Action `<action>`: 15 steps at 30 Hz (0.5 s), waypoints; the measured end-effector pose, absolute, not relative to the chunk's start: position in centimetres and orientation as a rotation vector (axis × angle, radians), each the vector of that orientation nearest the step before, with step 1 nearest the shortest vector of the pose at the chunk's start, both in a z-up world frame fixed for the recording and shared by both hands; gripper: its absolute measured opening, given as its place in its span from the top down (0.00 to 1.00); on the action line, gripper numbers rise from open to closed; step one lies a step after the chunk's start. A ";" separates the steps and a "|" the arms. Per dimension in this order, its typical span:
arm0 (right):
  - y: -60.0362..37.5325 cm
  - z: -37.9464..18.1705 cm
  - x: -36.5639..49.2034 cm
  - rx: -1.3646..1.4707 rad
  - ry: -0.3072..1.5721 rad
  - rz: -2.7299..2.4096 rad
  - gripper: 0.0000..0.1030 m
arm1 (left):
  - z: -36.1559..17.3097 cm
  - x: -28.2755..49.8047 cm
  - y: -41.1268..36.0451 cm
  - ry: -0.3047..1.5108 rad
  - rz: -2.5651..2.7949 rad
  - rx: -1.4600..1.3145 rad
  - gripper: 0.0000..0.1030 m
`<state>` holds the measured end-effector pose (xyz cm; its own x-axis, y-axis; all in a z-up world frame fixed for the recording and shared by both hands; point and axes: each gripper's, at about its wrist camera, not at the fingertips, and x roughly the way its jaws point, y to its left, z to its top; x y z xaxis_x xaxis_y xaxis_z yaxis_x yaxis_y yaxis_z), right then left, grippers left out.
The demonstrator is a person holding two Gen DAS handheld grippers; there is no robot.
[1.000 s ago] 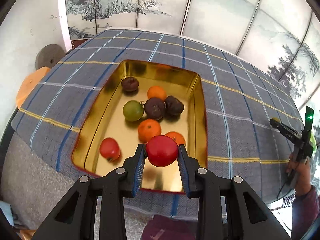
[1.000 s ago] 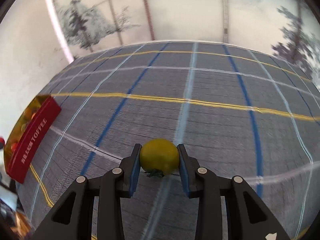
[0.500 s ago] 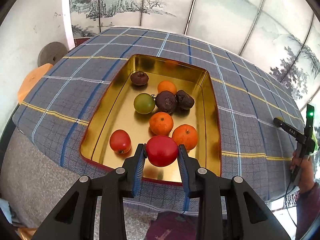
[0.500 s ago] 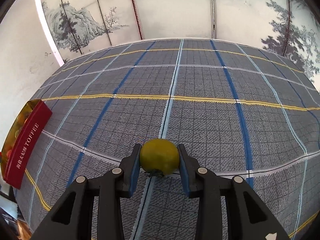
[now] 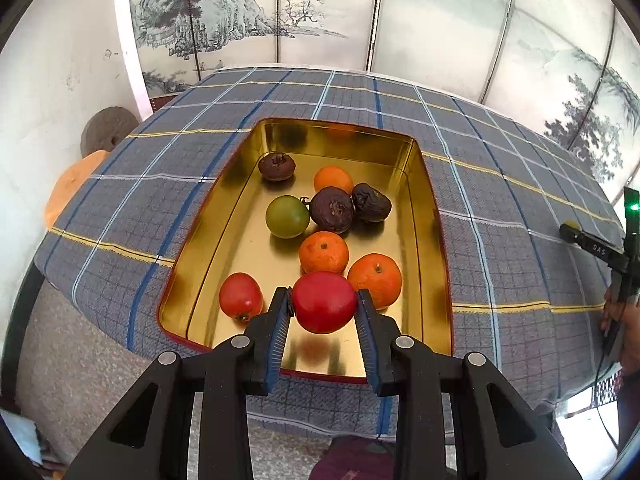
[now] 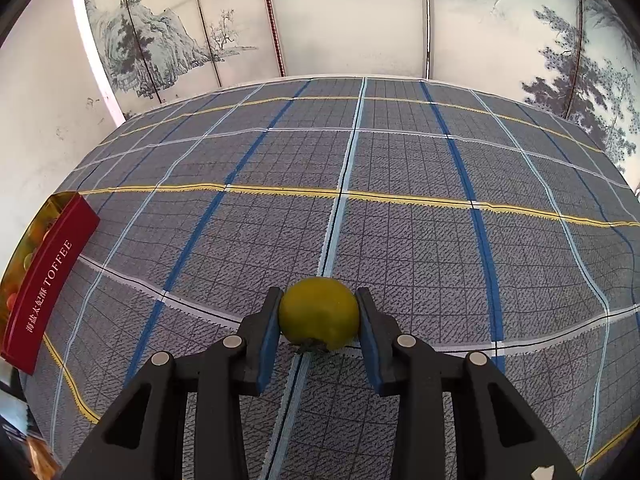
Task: Organize fruits
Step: 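Carry the red tomato into the tin with the left gripper while the right gripper grasps the green fruit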
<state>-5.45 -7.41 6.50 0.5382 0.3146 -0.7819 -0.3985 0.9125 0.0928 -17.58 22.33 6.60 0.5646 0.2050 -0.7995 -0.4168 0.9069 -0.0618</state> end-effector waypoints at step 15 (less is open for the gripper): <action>-7.4 6.5 -5.5 -0.098 0.909 0.426 0.67 | 5.9 -16.9 21.9 0.919 0.387 -0.199 0.66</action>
